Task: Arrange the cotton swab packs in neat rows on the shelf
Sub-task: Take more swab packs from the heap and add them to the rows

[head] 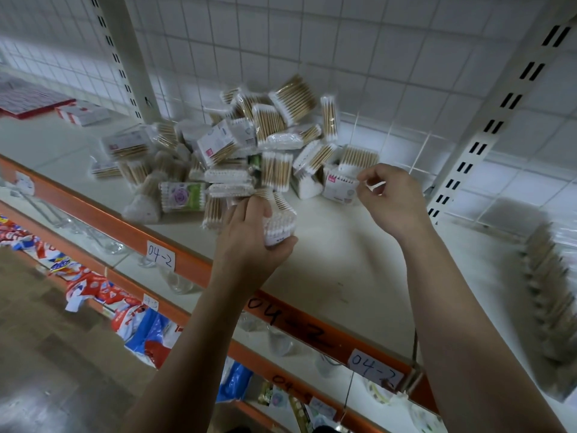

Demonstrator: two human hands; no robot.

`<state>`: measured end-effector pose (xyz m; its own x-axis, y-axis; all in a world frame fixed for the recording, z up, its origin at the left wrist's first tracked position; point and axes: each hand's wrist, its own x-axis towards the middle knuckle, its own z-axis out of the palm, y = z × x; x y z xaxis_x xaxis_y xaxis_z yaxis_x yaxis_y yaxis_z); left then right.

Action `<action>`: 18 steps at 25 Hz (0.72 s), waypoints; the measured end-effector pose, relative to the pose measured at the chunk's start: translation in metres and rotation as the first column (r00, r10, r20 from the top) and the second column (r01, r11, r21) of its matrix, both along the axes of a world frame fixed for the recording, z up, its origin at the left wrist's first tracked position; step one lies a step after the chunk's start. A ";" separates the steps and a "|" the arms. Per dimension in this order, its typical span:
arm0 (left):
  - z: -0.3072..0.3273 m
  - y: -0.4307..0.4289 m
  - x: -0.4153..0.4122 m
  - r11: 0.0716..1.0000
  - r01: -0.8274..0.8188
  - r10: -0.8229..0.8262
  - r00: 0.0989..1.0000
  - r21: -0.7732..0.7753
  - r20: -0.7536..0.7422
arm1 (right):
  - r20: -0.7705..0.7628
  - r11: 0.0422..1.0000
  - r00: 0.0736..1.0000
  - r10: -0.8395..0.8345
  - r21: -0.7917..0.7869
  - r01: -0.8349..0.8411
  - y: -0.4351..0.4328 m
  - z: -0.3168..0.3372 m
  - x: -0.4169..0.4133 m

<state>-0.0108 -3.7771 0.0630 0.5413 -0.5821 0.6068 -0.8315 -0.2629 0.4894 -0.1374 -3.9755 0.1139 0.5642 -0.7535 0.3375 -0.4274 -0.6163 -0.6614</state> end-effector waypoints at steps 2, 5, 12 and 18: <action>0.001 0.000 0.000 1.000 0.006 -0.006 1.000 0.014 -0.007 | -0.012 1.000 1.000 -0.005 -0.018 0.005 0.000 -0.001 0.003; 0.000 0.002 -0.001 0.996 0.050 -0.050 0.999 0.080 -0.002 | 0.007 0.998 1.000 -0.030 -0.052 0.030 -0.003 -0.003 0.006; 0.004 0.006 0.003 0.986 0.071 -0.066 0.997 0.152 -0.037 | -0.013 0.981 0.994 -0.105 -0.167 0.102 -0.022 -0.013 0.016; 0.003 0.007 0.008 0.990 0.069 -0.066 0.997 0.124 -0.033 | 0.000 0.973 0.991 -0.137 -0.185 0.135 -0.035 -0.011 0.024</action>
